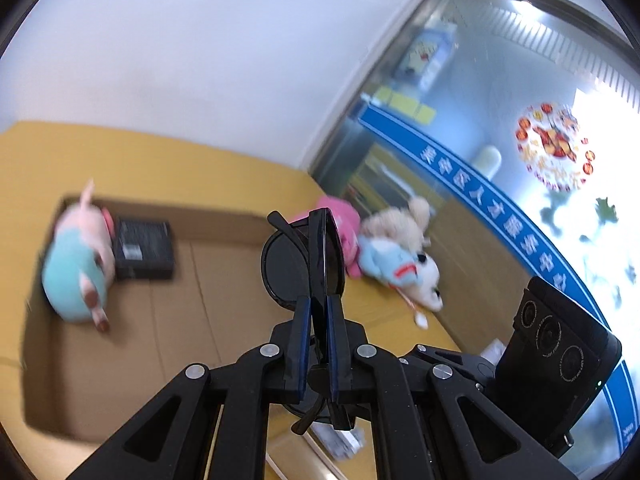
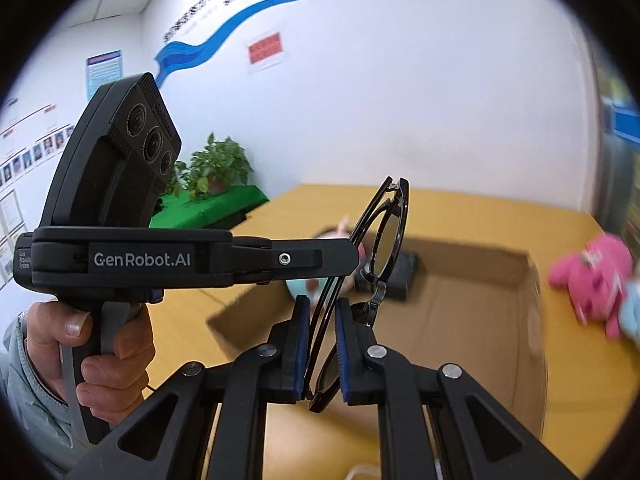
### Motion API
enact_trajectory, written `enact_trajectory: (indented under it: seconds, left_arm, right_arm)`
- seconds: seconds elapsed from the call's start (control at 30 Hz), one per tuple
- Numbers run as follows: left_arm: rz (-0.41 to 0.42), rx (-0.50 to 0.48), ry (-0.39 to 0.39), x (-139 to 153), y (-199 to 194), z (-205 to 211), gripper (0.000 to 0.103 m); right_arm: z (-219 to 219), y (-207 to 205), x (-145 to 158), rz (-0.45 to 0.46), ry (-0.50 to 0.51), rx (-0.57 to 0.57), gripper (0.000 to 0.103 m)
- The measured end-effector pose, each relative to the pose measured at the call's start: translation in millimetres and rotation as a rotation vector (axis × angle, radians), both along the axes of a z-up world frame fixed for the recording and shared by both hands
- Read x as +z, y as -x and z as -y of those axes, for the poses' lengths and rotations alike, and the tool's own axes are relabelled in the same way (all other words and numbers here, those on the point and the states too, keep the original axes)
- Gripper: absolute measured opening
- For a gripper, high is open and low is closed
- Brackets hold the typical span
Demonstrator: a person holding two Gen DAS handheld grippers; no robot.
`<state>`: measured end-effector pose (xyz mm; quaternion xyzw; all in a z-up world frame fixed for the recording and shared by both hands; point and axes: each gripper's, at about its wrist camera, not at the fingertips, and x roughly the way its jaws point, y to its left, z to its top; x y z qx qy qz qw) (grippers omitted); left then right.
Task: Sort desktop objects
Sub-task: 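Lift the sunglasses with the right gripper and carry them into the cardboard box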
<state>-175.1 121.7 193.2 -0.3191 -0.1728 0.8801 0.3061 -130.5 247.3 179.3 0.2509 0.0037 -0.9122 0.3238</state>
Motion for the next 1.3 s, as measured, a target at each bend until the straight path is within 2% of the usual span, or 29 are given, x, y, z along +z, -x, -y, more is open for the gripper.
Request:
enact_trajectory:
  seconds: [0.2,0.33,0.43,0.5,0.73,0.83,0.97,1.1,1.2,1.3]
  left_arm:
    - [-0.024,0.042,0.009,26.6,69.0,14.5,0.005]
    - [0.011,0.055,0.024,17.4,120.8,6.1,0.005]
    - [0.066,0.073,0.034,-6.6,161.9,-9.0,0.005]
    - [0.117,0.082,0.05,-31.7,188.9,-21.9,0.005]
    - [0.362,0.082,0.017,-127.0,253.9,-49.1,0.005]
    - [0.409,0.101,0.038,-155.3,262.4,-59.4,0.005]
    - [0.46,0.122,0.058,-185.5,270.4,-72.8,0.005]
    - [0.497,0.128,0.047,-201.4,276.0,-81.5,0.005]
    - [0.502,0.133,0.052,-202.5,278.1,-89.6,0.005]
    - [0.512,0.133,0.055,-203.5,281.2,-100.5,0.005]
  right_arm:
    - [6.0,74.6,27.0,0.005,0.051,0.066,0.012]
    - [-3.3,125.6,19.8,0.08,0.119,0.083,0.012]
    - [-18.6,167.1,-2.0,0.176,0.176,0.069,0.012]
    - [-30.5,196.6,-27.0,0.265,0.211,0.057,0.012]
    - [-74.4,258.9,-118.3,0.533,0.281,0.03,0.012]
    - [-88.5,273.3,-142.6,0.597,0.266,-0.016,0.012]
    - [-103.3,278.3,-149.1,0.61,0.211,-0.089,0.012]
    - [-111.8,270.6,-145.9,0.593,0.148,-0.137,0.012]
    - [-121.2,252.7,-136.5,0.539,0.084,-0.181,0.012]
    - [-134.2,232.4,-128.9,0.491,0.061,-0.219,0.012]
